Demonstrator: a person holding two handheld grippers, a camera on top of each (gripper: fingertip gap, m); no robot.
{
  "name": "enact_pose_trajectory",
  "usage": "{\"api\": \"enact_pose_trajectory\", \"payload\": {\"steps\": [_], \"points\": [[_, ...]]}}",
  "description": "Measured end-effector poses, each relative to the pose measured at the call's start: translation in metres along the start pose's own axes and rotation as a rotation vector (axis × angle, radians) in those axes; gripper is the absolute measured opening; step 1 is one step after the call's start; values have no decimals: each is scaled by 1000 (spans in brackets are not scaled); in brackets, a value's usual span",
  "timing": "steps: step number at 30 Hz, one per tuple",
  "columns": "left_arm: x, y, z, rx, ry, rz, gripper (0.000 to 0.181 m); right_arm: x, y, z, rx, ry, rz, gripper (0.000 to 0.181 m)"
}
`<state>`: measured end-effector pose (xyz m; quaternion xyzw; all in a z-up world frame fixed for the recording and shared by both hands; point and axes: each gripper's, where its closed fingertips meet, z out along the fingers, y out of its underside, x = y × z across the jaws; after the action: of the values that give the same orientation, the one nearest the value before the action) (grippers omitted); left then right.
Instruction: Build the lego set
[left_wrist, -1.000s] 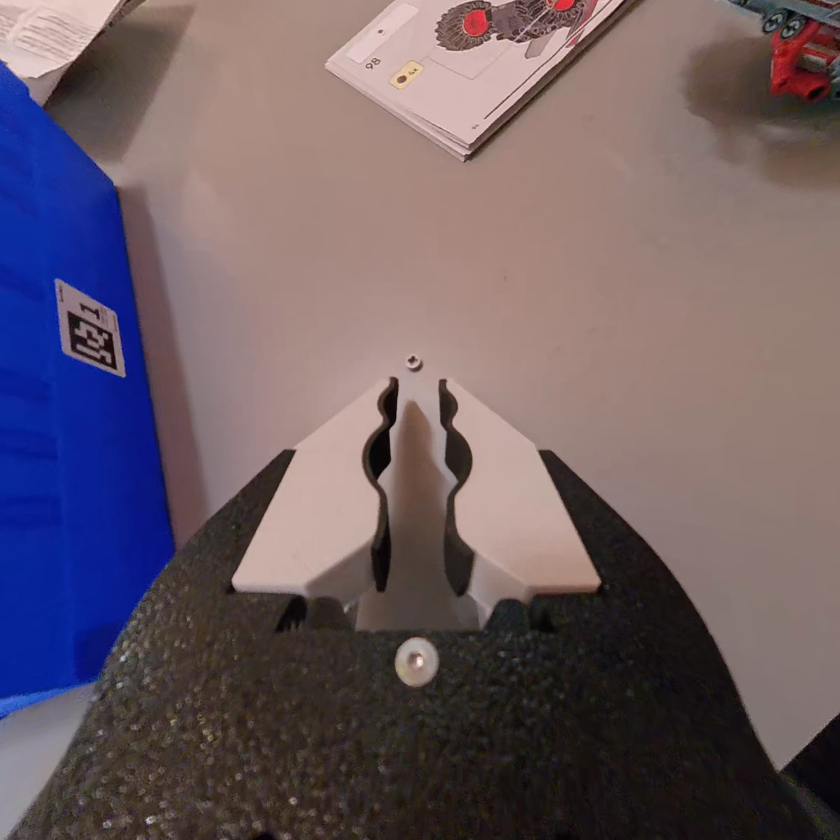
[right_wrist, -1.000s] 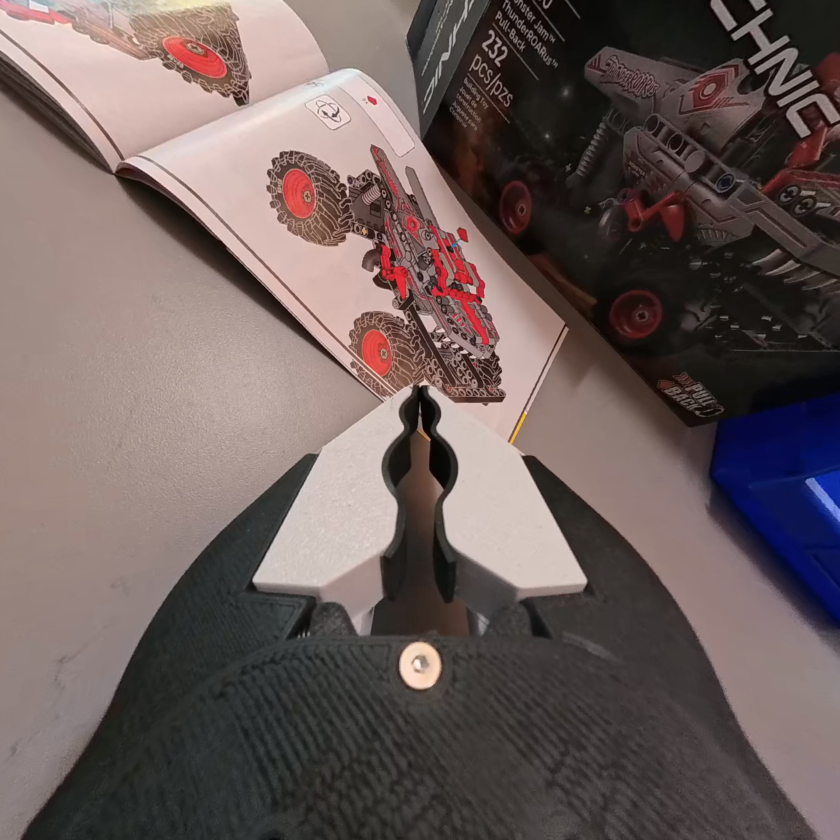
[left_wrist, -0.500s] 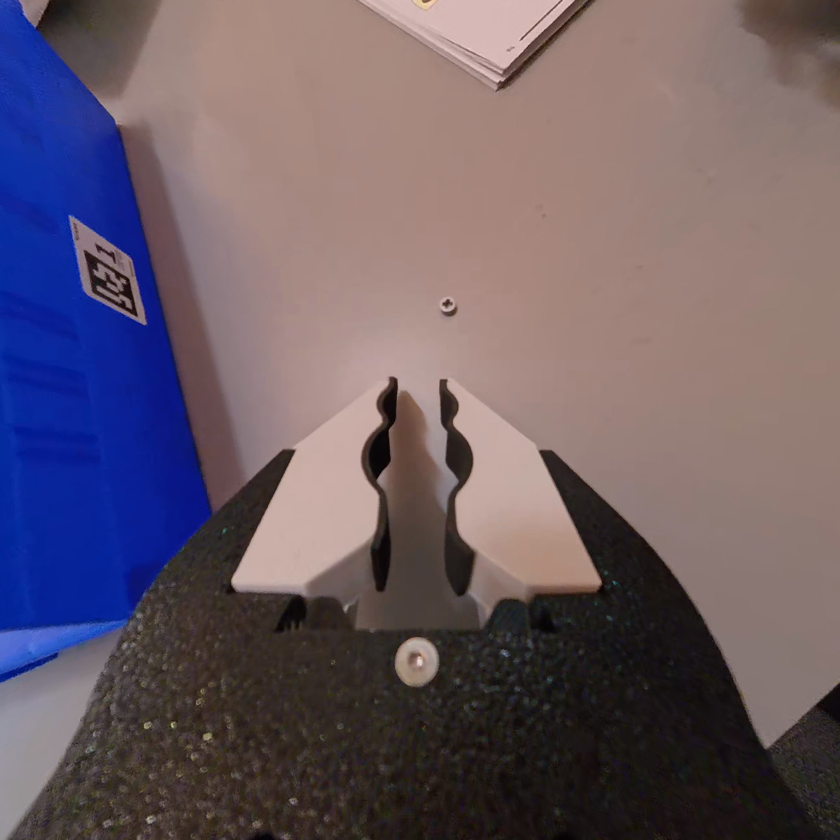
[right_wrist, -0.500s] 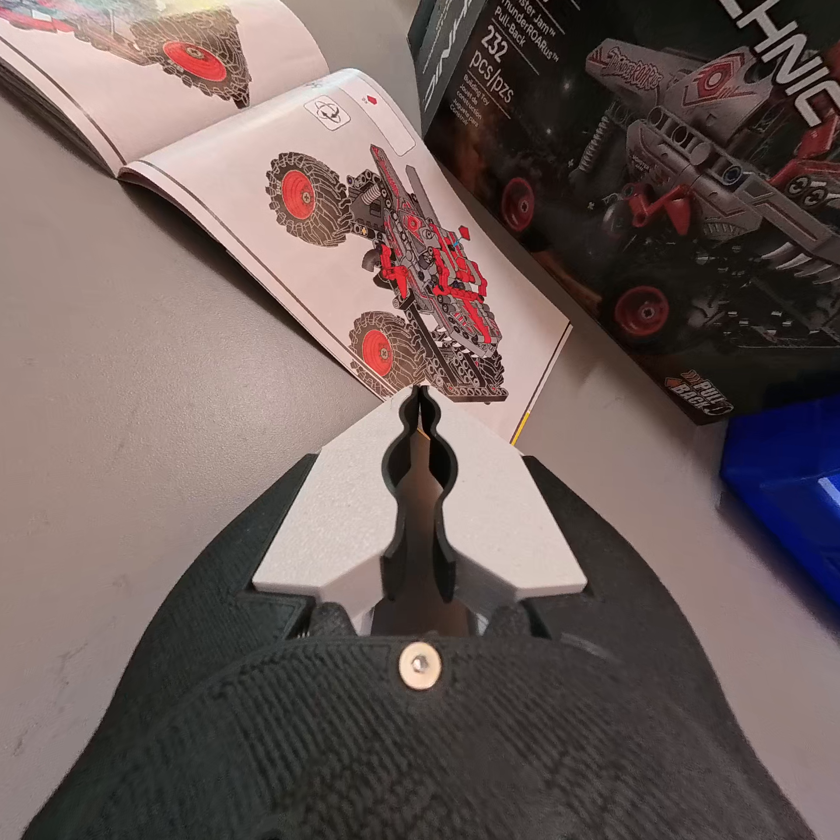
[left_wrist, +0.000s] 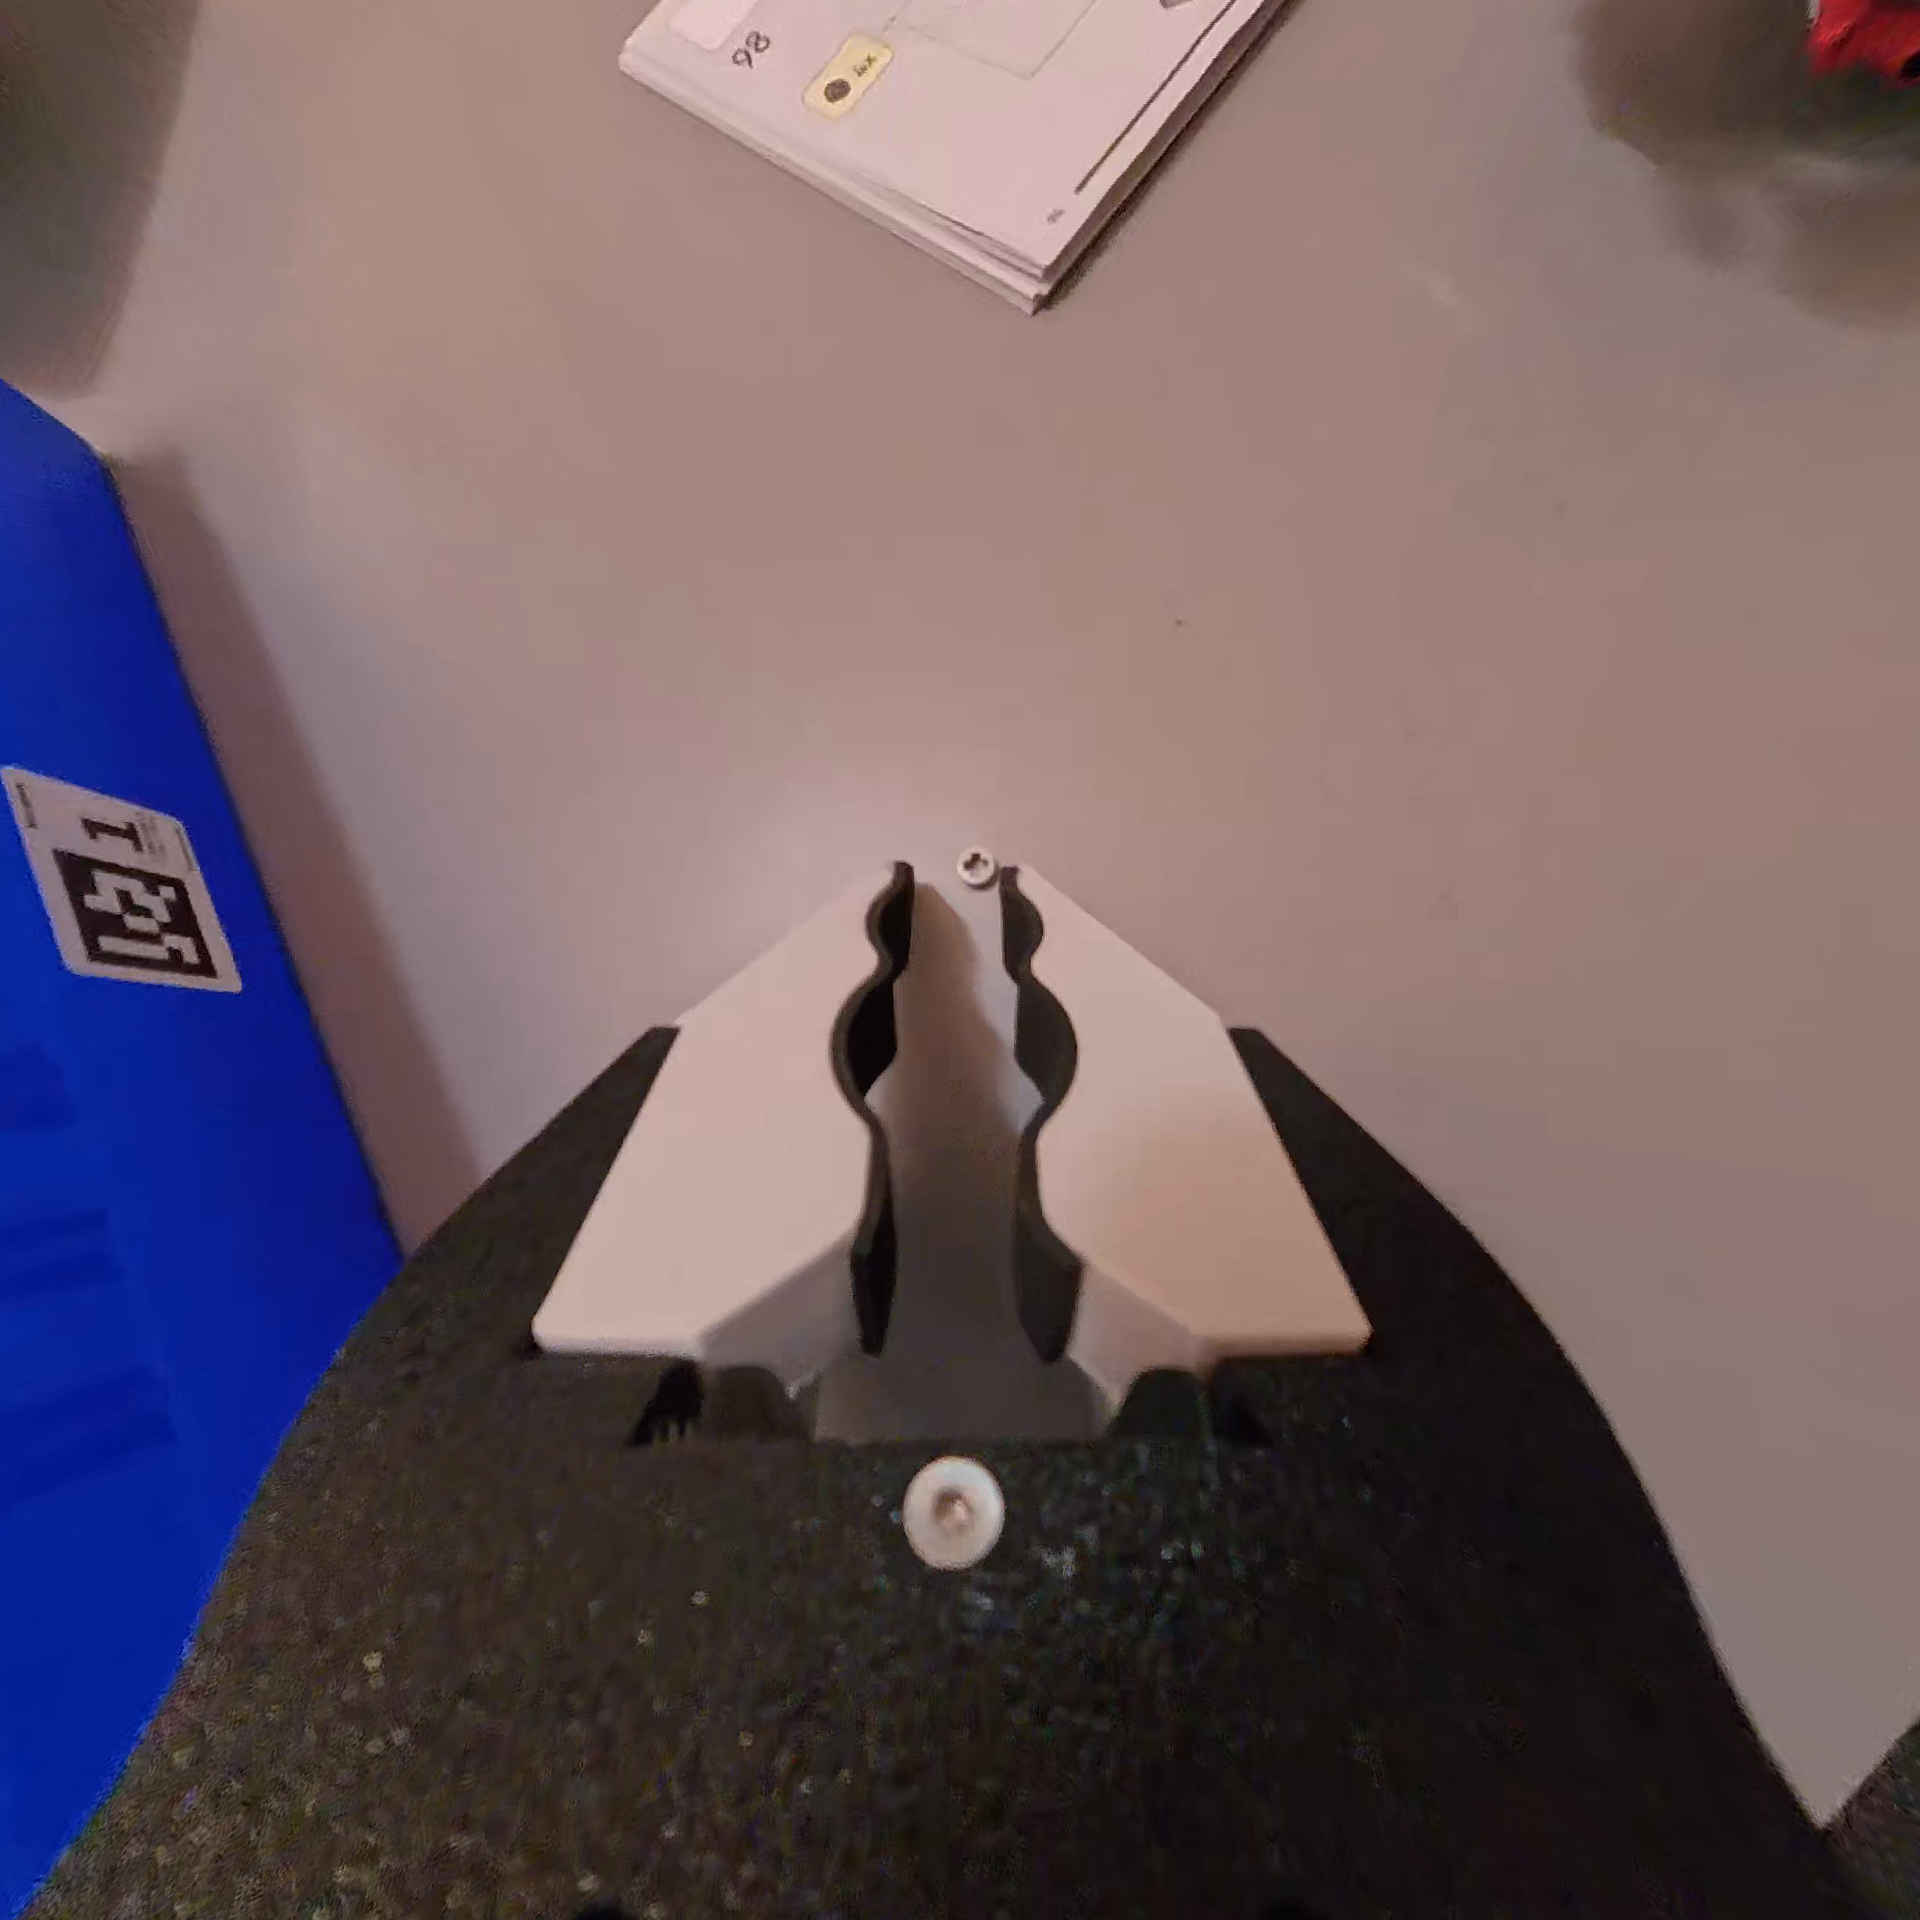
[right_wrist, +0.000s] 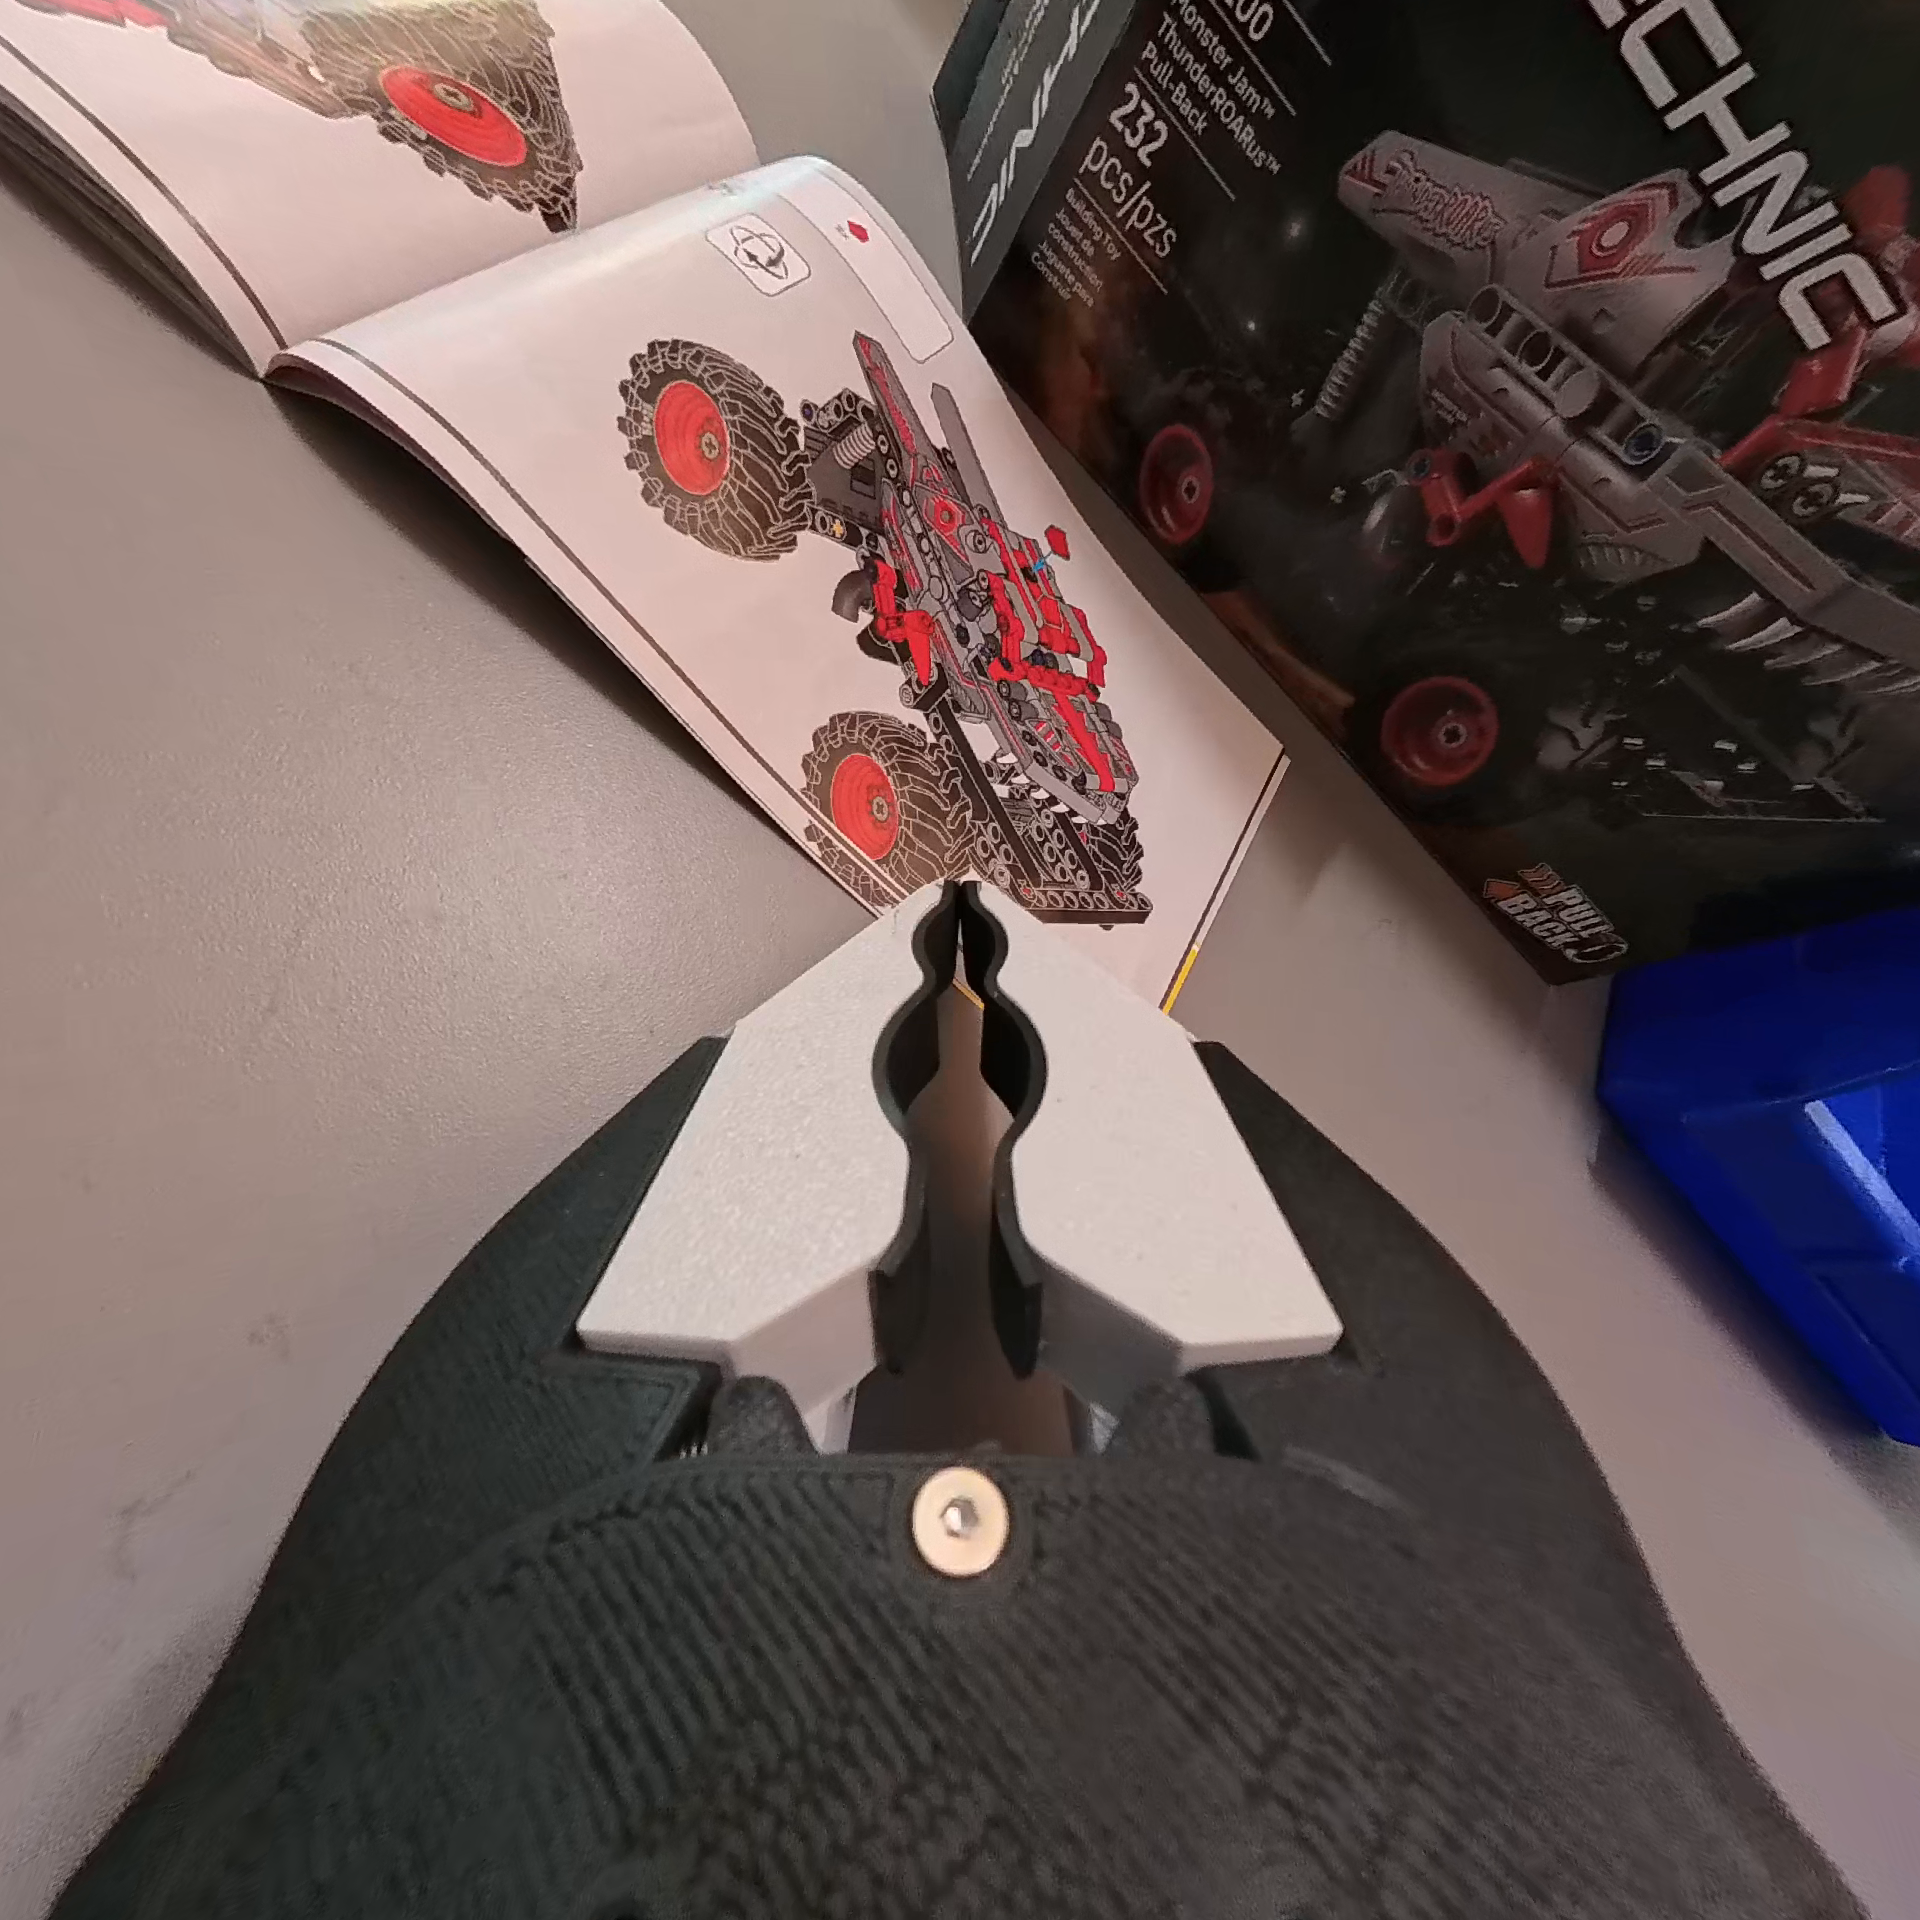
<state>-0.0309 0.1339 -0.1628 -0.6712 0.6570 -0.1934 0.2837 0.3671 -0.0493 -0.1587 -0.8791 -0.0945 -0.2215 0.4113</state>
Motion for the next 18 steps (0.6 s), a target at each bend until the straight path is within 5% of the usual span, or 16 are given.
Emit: {"api": "enact_pose_trajectory", "payload": {"steps": [7,12,15,18], "points": [[1,0,4,-50,8,17,4,0,0,0,5,13,-21,0],[-1,-6,2,34,-56,35,4,2,0,-1,8,12,0,3],[5,-25,-10,200,-85,56,4,-1,-7,-15,53,-53,124,47],[24,-53,-34,433,-78,141,4,-7,-47,-59,196,-155,276,65]]}}
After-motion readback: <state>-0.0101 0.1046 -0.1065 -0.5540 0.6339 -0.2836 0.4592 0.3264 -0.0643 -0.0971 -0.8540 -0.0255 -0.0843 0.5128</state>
